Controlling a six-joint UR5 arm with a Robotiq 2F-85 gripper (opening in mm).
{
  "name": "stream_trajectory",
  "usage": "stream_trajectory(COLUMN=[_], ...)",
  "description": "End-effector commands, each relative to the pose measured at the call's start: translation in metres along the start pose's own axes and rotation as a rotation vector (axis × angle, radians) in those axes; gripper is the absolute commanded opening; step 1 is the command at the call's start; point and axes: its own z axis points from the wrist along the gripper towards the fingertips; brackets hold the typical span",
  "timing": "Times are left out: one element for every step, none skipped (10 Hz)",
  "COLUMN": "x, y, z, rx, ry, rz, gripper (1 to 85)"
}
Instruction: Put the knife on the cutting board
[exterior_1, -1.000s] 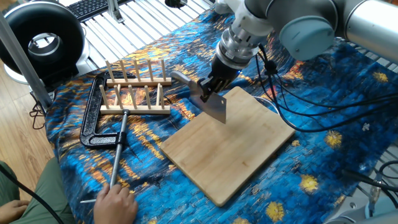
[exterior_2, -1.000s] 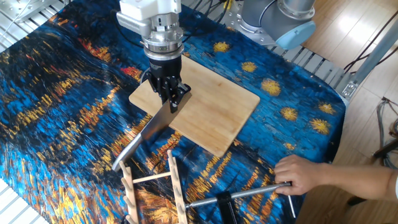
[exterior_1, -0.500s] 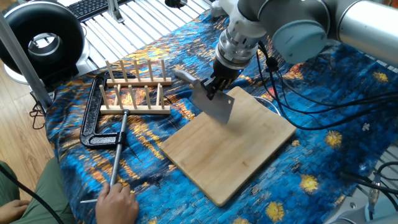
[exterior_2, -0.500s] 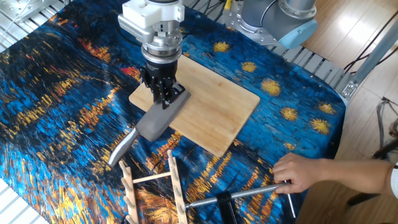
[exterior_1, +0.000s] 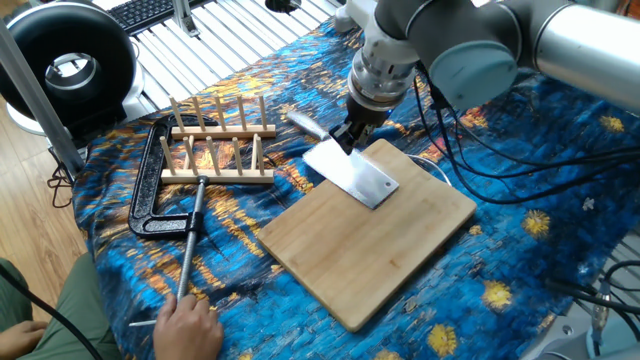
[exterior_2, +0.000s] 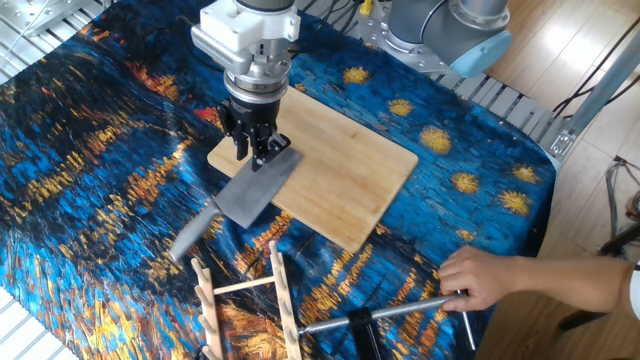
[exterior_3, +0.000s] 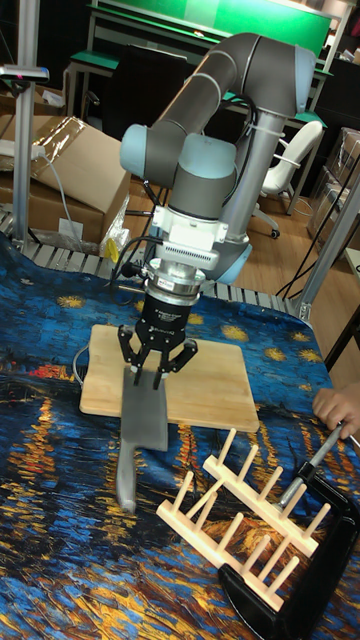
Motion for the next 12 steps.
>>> stream_trajectory(x=[-0.004,-0.004,-0.004,-0.003,0.000,0.003,0.003,0.003,0.004,0.008,0.006,0.003], y=[0.000,0.000,-0.001,0.000,0.005,0.007,0.007,0.009,0.011,0.012,0.015,0.015], z=[0.003,0.003,0.003,0.002,-0.001,-0.008,-0.015,-0.024,-0.033,-0.049,-0.068,-0.091], rx=[-0.005,-0.002,-0.002,-0.004,-0.020,-0.018,-0.016,-0.029,-0.033,-0.032,-0.046,-0.041], ry=[-0.012,-0.012,-0.012,-0.009,0.003,0.021,0.034,0.043,0.065,0.116,0.145,0.174], rz=[0.002,0.001,0.001,0.008,0.027,0.042,0.046,0.055,0.067,0.080,0.086,0.091], gripper=[35.0,35.0,35.0,35.0,35.3,35.0,33.7,33.3,34.3,34.0,33.3,33.0])
